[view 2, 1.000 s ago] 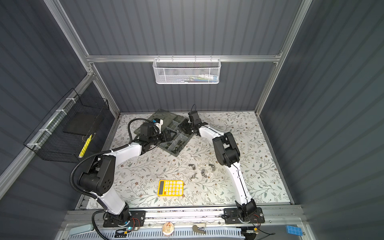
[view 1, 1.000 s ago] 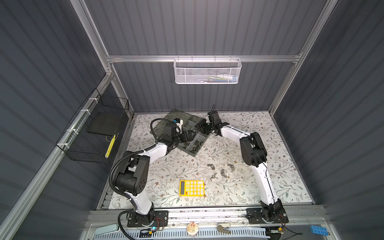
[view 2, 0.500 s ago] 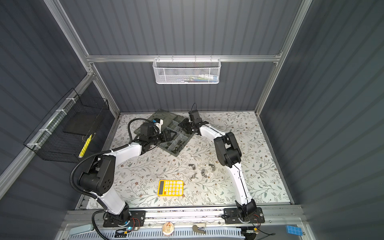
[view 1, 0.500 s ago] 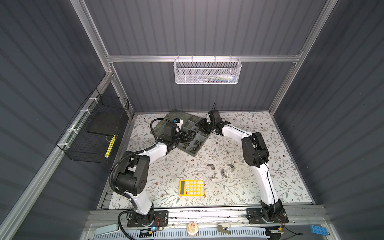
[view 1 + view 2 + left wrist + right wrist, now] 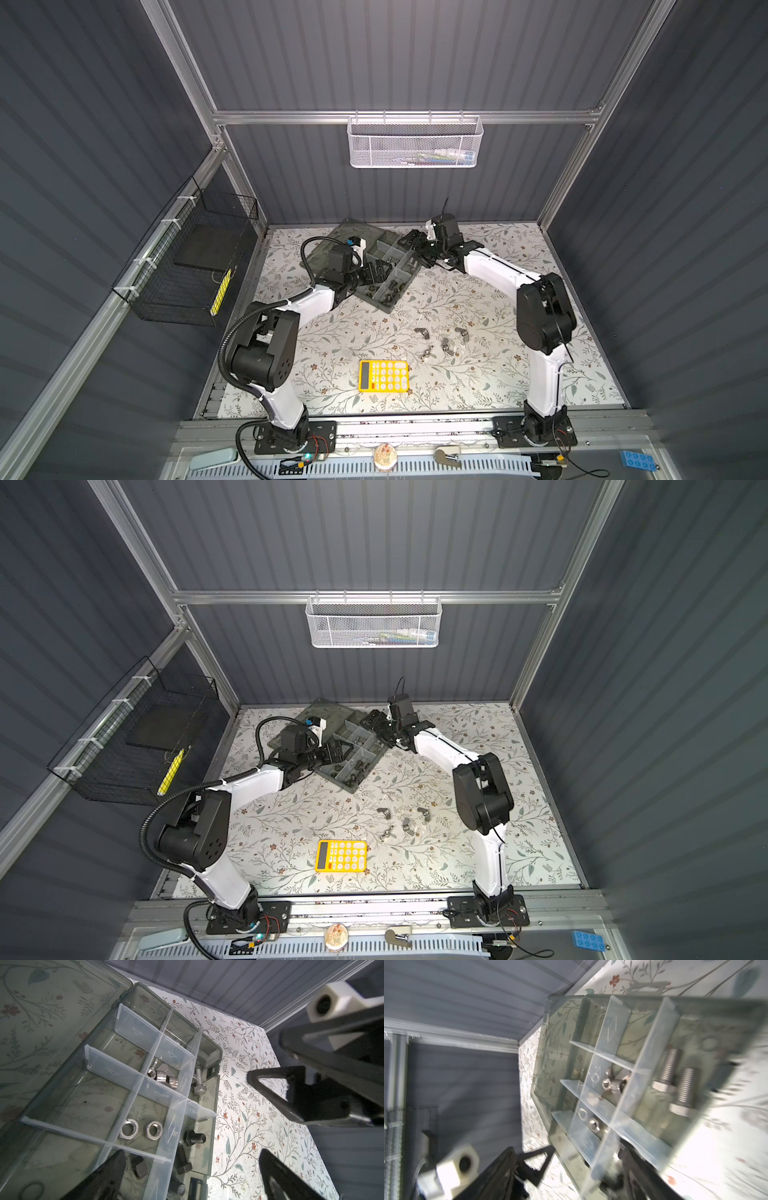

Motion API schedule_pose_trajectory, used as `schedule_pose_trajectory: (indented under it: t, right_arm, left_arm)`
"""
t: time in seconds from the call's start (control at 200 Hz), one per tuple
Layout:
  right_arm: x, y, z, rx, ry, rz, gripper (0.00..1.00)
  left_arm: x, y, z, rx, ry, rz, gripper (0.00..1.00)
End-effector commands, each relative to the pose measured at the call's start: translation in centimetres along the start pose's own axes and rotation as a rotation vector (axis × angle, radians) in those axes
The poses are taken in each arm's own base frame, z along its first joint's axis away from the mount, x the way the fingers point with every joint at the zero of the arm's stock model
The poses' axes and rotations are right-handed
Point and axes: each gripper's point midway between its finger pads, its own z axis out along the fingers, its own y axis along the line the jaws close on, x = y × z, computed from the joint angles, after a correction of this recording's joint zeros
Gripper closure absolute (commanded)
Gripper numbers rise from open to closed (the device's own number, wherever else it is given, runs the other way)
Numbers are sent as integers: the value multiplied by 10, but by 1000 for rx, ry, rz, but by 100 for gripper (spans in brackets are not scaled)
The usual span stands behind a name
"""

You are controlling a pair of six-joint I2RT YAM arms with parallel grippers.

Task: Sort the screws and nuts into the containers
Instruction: 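Withdraw the right gripper while the left gripper lowers onto a silver wing nut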

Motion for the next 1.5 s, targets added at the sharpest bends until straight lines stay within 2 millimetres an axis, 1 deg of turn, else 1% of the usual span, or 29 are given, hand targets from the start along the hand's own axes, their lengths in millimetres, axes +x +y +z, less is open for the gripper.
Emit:
schedule_pose_trajectory:
  t: [0.0, 0.025, 0.04, 0.125, 0.2, 0.22, 0.295, 0.39, 0.525, 0.62, 0.72, 0.786, 0.816, 0.826, 0.901, 0.996, 1.076, 1.126, 1.301, 1.401, 1.491]
  right_arm:
    - [-3, -11, -34, 58, -51, -70, 7]
    - [-3, -13, -43, 64, -60, -82, 2]
    - [-2, -14, -47, 70, -65, -90, 1]
    - [3, -26, -70, 109, -88, -123, 1]
    - [9, -34, -87, 136, -102, -155, 1]
    - [11, -37, -91, 144, -103, -162, 1]
    - [19, -45, -107, 170, -117, -193, 1]
    - [28, -57, -124, 198, -132, -229, 1]
    - [42, -75, -146, 241, -153, -289, 1]
    - [53, -89, -158, 270, -154, -324, 1]
    - [63, -95, -170, 247, -175, -360, 1]
    - [71, -101, -177, 232, -193, -386, 1]
    - [75, -107, -177, 236, -190, -398, 1]
    - [74, -102, -182, 219, -209, -409, 1]
    - [79, -107, -189, 214, -235, -453, 1]
    - [85, -116, -195, 221, -252, -504, 1]
    - [88, -119, -199, 224, -259, -538, 1]
    - [88, -121, -201, 228, -273, -551, 1]
    - [85, -125, -208, 254, -298, -558, 1]
    - [81, -131, -212, 280, -313, -542, 1]
    - [79, -134, -215, 274, -324, -516, 1]
  left_arm:
    - [-12, -14, -11, 35, -38, 17, 0]
    - [-12, -17, -12, 40, -37, 13, 0]
    - [-12, -18, -13, 39, -35, 11, 0]
    - [-11, -24, -19, 28, -22, -6, 0]
    - [-7, -36, -26, 32, 2, 6, 0]
    - [-7, -34, -28, 2, -5, 11, 0]
    - [-2, -44, -36, -10, 8, 24, 0]
    - [11, -59, -41, -5, 50, 31, 0]
    - [44, -82, -43, 0, 144, 95, 0]
    - [69, -88, -46, 6, 213, 114, 0]
    - [97, -97, -52, -2, 286, 184, 1]
    - [117, -104, -54, -3, 333, 235, 4]
    - [127, -107, -55, -1, 354, 255, 6]
    - [130, -108, -55, -1, 361, 260, 7]
    - [155, -113, -54, 4, 412, 308, 13]
    - [189, -116, -48, 0, 481, 365, 20]
    - [211, -116, -42, -4, 526, 401, 26]
    - [221, -114, -39, -20, 544, 425, 30]
    - [253, -110, -29, -66, 603, 515, 39]
    - [264, -106, -26, -80, 604, 517, 44]
    - [269, -104, -24, -83, 601, 507, 50]
